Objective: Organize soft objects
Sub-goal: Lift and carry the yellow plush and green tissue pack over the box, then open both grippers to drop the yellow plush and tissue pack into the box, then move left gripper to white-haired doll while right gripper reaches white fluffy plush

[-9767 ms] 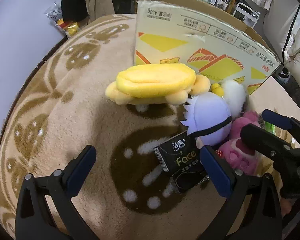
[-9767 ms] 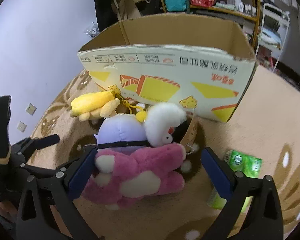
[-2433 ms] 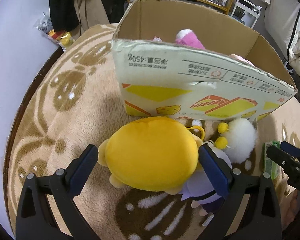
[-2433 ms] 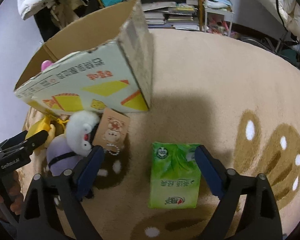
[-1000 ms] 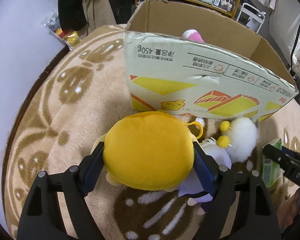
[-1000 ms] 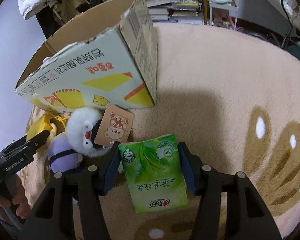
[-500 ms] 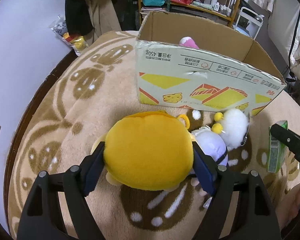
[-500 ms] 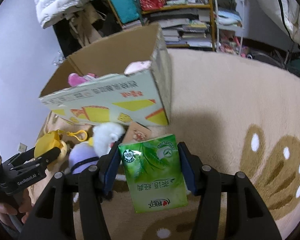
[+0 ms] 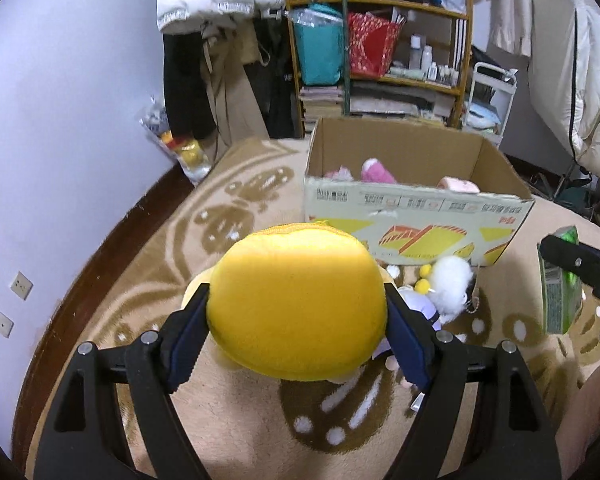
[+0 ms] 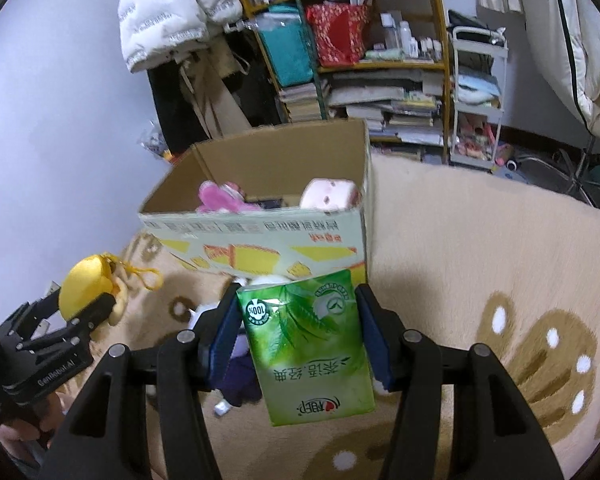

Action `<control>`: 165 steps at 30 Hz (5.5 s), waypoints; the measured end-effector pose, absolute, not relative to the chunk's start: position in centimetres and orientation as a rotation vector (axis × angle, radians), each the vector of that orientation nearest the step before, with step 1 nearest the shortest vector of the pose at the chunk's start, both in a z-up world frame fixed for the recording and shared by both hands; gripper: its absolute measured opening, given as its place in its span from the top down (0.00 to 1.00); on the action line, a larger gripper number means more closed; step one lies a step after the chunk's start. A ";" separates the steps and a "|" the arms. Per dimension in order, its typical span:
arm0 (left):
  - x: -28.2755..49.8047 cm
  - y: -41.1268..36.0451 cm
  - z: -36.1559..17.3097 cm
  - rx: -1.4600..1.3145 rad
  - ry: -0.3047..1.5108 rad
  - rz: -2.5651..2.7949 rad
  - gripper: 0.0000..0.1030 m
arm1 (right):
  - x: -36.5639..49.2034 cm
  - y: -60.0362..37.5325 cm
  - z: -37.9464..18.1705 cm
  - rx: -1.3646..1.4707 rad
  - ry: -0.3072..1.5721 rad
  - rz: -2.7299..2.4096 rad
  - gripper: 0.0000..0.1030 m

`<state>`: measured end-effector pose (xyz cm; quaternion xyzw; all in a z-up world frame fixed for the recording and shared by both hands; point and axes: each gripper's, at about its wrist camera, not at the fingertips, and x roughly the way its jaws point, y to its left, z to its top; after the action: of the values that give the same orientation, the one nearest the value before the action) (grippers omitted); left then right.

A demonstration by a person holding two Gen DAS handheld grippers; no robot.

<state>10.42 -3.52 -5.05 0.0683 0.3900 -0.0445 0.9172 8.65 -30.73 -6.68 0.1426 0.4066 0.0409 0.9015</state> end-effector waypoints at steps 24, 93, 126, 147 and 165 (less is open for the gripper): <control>14.1 -5.4 0.9 0.160 0.640 -0.110 0.22 | 12.7 -30.4 0.2 0.232 0.699 0.077 0.42; 21.3 -7.4 -0.2 0.103 0.763 -0.185 0.04 | 18.2 -32.5 -2.0 0.223 0.785 -0.017 0.07; 13.2 -5.1 -2.3 0.064 0.751 -0.183 0.04 | 12.7 -32.7 -5.1 0.272 0.865 -0.010 0.00; 13.6 -6.5 -9.7 0.059 0.862 -0.234 0.04 | 15.2 -29.8 -12.0 0.238 0.996 0.068 0.00; 13.2 -9.1 -13.5 0.130 0.954 -0.312 0.04 | 16.2 -29.0 -15.4 0.216 1.076 0.185 0.00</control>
<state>13.20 -9.11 -13.49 0.0623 0.4567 -0.1493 0.8748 16.23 -28.98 -15.40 0.1026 0.5106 0.0879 0.8492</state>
